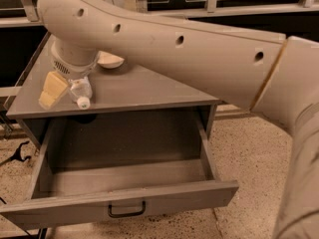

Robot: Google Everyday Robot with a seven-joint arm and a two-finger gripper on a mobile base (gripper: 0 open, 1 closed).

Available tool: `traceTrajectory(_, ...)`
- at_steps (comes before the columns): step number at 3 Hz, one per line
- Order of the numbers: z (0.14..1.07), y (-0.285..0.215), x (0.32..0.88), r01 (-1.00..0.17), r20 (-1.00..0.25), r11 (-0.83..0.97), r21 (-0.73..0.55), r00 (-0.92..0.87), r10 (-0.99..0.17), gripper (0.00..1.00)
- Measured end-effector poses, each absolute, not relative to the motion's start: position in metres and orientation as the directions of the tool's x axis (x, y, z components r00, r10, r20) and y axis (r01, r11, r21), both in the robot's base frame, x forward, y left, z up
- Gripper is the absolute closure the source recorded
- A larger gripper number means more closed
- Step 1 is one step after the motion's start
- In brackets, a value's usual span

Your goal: Place blue plastic bottle into top drawer

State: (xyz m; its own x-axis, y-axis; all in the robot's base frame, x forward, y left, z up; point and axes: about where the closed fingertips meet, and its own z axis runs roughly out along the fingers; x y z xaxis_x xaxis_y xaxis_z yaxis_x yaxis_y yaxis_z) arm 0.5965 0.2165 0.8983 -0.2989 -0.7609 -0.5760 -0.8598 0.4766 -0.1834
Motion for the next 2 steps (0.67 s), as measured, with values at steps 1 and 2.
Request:
traceTrajectory(1, 0.893, 0.221, 0.598, -0.842, -0.541, 0.499, -0.204, -0.328, -0.774, 0.00)
traceTrajectory(2, 0.882, 0.219, 0.600, -0.819, -0.501, 0.527, -0.227, -0.366, -0.784, 0.00)
